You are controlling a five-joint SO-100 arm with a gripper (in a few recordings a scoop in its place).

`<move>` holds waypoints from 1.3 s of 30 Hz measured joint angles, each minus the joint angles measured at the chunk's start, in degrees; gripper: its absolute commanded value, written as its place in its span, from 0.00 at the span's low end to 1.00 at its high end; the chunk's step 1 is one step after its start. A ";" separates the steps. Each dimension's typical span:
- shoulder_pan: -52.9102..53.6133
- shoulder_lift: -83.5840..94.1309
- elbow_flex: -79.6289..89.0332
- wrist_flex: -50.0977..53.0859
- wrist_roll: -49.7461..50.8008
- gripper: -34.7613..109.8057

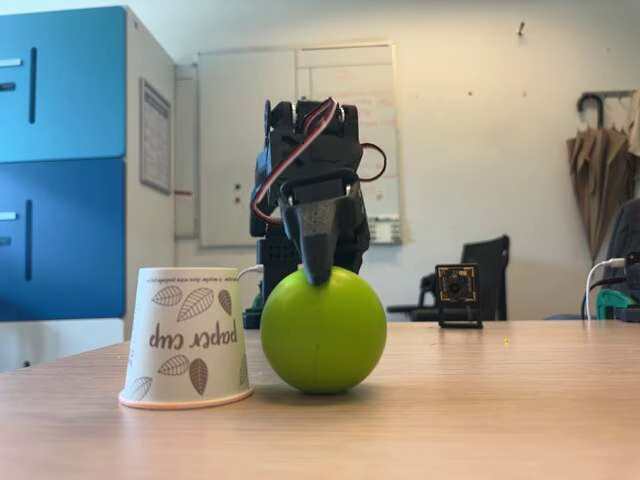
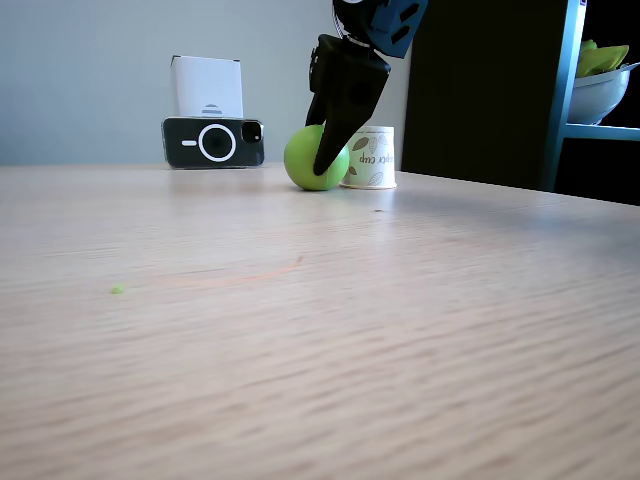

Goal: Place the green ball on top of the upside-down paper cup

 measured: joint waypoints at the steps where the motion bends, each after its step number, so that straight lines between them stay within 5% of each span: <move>1: 0.00 0.00 0.00 0.00 -0.18 0.42; 26: 2.55 25.75 0.18 -9.93 -11.51 0.43; 39: 11.78 29.00 5.10 -10.02 10.20 0.42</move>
